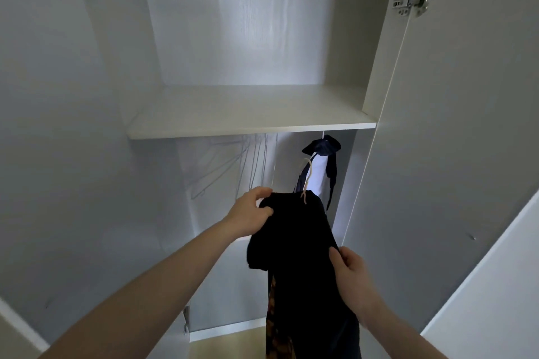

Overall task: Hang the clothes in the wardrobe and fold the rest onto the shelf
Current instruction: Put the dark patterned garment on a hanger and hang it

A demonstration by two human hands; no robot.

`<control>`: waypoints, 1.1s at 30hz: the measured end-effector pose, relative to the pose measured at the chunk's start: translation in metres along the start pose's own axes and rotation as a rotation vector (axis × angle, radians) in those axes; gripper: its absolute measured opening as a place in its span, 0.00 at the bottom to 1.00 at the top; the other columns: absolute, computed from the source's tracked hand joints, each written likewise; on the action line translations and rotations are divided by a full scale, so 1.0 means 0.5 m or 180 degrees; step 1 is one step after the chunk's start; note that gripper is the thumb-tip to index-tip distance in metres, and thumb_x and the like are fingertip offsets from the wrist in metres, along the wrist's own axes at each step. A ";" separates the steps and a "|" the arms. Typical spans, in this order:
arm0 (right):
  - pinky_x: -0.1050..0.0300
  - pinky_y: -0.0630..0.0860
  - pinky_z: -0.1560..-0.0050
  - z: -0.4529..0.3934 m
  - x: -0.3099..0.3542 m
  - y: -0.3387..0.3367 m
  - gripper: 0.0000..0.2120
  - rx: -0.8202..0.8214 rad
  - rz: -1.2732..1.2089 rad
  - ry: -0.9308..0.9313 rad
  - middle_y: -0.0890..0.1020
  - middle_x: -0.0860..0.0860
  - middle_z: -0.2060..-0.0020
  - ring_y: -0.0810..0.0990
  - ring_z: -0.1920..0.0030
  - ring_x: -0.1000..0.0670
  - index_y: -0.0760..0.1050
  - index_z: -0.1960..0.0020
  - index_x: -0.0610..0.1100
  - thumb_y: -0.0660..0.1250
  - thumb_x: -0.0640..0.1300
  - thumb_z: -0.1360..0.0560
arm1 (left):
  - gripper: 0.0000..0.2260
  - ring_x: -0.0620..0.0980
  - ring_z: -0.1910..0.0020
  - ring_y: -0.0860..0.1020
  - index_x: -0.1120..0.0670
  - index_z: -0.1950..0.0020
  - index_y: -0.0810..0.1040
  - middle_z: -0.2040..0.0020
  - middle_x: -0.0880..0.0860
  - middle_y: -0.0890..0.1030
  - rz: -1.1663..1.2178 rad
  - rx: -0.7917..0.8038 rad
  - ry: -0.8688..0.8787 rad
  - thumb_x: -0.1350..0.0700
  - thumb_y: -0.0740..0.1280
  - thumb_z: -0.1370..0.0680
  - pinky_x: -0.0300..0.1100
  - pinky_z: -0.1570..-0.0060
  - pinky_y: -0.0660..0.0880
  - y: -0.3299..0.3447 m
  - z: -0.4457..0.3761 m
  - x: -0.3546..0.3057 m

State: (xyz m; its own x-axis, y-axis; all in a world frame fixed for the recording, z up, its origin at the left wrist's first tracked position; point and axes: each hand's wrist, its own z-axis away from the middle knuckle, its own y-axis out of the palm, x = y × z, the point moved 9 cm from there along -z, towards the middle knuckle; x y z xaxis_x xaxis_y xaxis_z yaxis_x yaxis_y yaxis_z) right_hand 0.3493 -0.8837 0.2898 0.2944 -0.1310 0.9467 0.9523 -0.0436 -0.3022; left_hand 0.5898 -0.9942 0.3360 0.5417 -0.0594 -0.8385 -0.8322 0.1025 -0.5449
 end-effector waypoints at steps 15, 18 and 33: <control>0.52 0.64 0.60 -0.392 0.000 0.049 0.16 -0.0062 0.0002 0.0203 0.66 0.43 0.66 0.67 0.64 0.48 0.62 0.60 0.42 0.57 0.47 0.16 | 0.18 0.53 0.37 0.75 0.54 0.38 0.81 0.37 0.55 0.78 -0.1231 -0.1106 0.0908 0.67 0.66 0.25 0.35 0.41 0.64 -0.236 -0.265 -0.205; 0.52 0.62 0.59 -0.449 0.024 0.048 0.15 -0.0117 0.0095 0.0189 0.64 0.44 0.66 0.65 0.63 0.47 0.59 0.60 0.44 0.57 0.46 0.16 | 0.19 0.54 0.36 0.74 0.55 0.37 0.81 0.36 0.57 0.77 -0.1385 -0.1259 0.0849 0.68 0.64 0.25 0.35 0.42 0.64 -0.263 -0.320 -0.229; 0.55 0.60 0.66 -0.542 0.012 0.007 0.20 0.0124 -0.0290 0.0605 0.62 0.50 0.73 0.62 0.70 0.49 0.56 0.65 0.47 0.61 0.42 0.19 | 0.18 0.54 0.45 0.76 0.52 0.31 0.75 0.28 0.56 0.70 -0.1847 -0.1030 0.0269 0.53 0.67 0.21 0.48 0.34 0.70 -0.290 -0.491 -0.231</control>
State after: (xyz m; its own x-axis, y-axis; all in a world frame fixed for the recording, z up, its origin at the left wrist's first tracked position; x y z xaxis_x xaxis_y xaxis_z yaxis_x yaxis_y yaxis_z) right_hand 0.3324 -1.1528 0.2640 0.1900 -0.3128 0.9306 0.9777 -0.0260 -0.2084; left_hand 0.6188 -1.2457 0.5100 0.9119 -0.0942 -0.3994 -0.4095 -0.2716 -0.8709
